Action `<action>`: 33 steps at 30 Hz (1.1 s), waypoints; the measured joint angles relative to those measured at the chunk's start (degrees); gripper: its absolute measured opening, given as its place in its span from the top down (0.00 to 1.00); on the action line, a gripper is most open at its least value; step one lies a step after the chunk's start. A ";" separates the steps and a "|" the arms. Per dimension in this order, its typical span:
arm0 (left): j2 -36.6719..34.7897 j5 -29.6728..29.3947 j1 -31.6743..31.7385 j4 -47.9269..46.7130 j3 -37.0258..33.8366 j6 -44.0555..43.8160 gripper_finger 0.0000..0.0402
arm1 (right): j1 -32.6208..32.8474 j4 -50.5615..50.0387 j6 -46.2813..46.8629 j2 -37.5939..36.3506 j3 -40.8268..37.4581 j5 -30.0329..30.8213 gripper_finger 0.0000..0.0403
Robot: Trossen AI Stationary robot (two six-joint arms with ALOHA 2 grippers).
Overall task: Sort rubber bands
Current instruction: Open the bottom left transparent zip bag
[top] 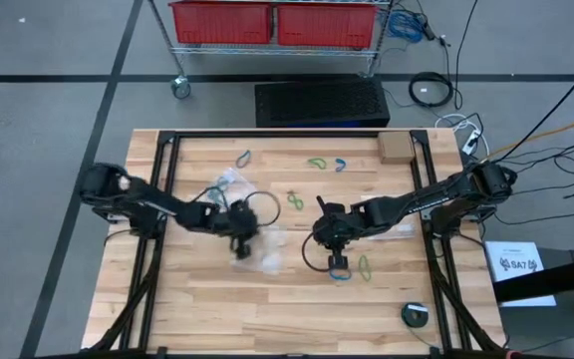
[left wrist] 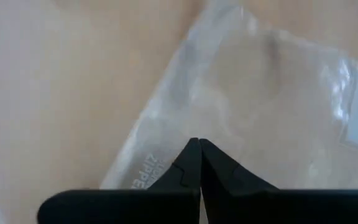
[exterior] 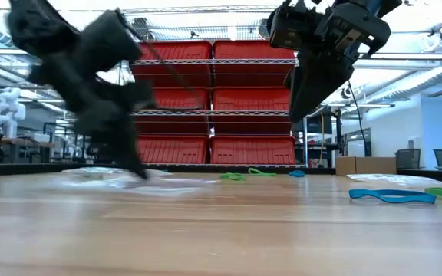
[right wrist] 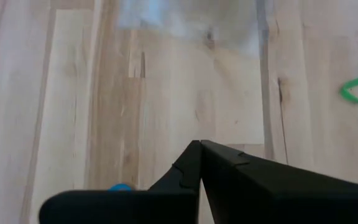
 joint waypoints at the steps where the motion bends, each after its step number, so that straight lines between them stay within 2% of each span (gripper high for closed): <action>1: 1.67 -0.70 1.35 3.77 0.88 1.26 0.99 | 0.20 0.00 0.03 0.00 0.00 0.00 1.00; 4: 4.49 -1.31 4.68 11.85 3.95 5.18 0.99 | 1.13 0.86 0.05 0.00 0.00 0.25 1.00; 6: 4.37 -1.40 5.93 12.96 5.97 6.45 0.99 | 2.22 3.81 0.16 0.10 0.00 1.76 1.00; 10: -1.81 -2.01 5.84 12.95 7.15 8.13 0.99 | 4.20 13.40 0.95 2.46 0.04 6.89 0.98; 17: -17.35 -11.88 -1.68 8.22 7.09 9.78 0.99 | 6.13 29.23 -2.29 12.06 0.60 10.09 0.77; 23: -23.00 -18.82 -9.99 7.57 7.09 12.11 0.99 | 6.20 29.89 -3.45 20.95 6.90 14.12 0.60; 28: -23.29 -26.87 -15.10 0.81 7.09 10.16 0.99 | 6.36 29.57 -4.90 28.58 14.10 15.16 0.56; 33: -22.45 -35.96 -19.27 -14.61 7.07 -2.05 0.99 | 6.36 26.30 -5.20 35.33 20.84 15.21 0.59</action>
